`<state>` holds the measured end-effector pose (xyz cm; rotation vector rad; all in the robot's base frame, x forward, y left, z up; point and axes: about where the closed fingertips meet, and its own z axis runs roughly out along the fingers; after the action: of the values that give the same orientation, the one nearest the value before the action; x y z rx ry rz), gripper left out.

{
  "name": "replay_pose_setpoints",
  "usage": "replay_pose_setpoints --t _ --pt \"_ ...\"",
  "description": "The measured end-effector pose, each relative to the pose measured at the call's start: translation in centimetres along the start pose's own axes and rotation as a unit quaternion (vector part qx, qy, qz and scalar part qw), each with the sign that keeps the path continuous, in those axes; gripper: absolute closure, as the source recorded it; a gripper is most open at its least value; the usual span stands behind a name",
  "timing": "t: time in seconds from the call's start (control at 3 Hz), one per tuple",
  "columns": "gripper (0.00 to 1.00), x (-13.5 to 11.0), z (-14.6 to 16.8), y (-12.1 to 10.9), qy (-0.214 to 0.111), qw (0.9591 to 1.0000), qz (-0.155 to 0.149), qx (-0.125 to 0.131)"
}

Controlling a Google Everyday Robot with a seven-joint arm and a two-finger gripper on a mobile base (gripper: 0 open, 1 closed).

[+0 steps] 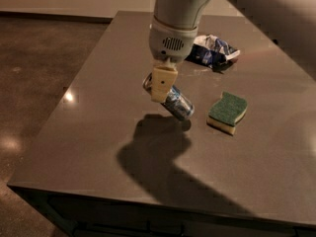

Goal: Knock redbull can over

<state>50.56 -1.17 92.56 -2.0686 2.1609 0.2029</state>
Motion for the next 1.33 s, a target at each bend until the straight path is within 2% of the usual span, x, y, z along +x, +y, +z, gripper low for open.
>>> replay_pose_setpoints --t 0.33,1.0,1.33 --pt "0.54 -1.0 1.4 -1.2 0.042 0.9988 -0.025 0.008" --pt "0.07 -1.6 3.1 -1.9 0.078 0.9958 -0.047 0.012" --pt "0.0 -2.1 4.0 -1.9 0.073 0.996 -0.049 0.018"
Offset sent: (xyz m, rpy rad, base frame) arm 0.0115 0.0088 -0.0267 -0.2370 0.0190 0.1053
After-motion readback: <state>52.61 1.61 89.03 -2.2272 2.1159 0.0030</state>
